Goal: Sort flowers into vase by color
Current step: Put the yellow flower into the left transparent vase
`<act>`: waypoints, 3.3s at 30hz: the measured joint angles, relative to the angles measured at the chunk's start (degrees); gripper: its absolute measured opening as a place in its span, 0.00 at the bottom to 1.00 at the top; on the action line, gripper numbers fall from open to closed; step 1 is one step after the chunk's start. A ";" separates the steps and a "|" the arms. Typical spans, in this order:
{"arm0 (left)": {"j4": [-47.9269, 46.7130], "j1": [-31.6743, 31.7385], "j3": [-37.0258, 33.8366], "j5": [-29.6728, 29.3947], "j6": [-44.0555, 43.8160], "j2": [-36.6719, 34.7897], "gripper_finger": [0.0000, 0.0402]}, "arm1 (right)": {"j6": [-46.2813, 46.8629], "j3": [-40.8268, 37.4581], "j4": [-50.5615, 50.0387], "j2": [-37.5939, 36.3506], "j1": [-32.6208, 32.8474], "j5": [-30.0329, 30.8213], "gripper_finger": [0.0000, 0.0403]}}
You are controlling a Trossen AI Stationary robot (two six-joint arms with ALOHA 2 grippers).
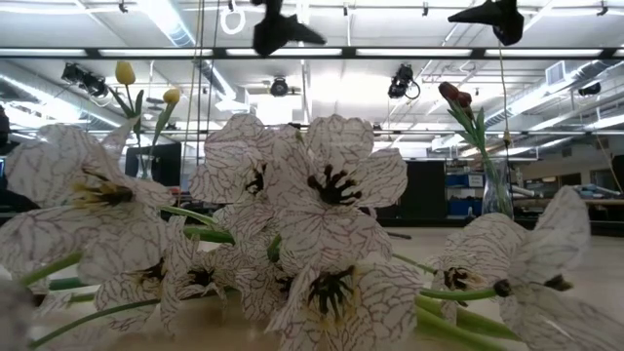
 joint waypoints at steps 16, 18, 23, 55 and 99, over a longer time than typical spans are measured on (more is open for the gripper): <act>-26.95 -18.27 -2.18 0.27 -3.24 0.26 0.72 | 3.11 0.00 -3.09 5.26 1.51 -0.90 0.73; -28.65 -21.01 -2.14 -0.35 -4.47 0.63 0.71 | 3.09 0.00 -3.14 5.81 1.84 -1.24 0.73; -29.90 -27.85 -2.16 -0.94 -8.54 2.30 0.71 | 3.09 0.00 -3.25 6.59 2.23 -1.25 0.73; -18.58 -49.91 -2.10 -5.05 -31.78 21.12 0.71 | 1.89 0.00 -3.42 4.40 2.23 -1.69 0.73; -16.62 -49.16 -1.95 -8.54 -30.12 30.37 0.56 | 0.23 0.00 -4.00 -1.37 2.16 -1.19 0.73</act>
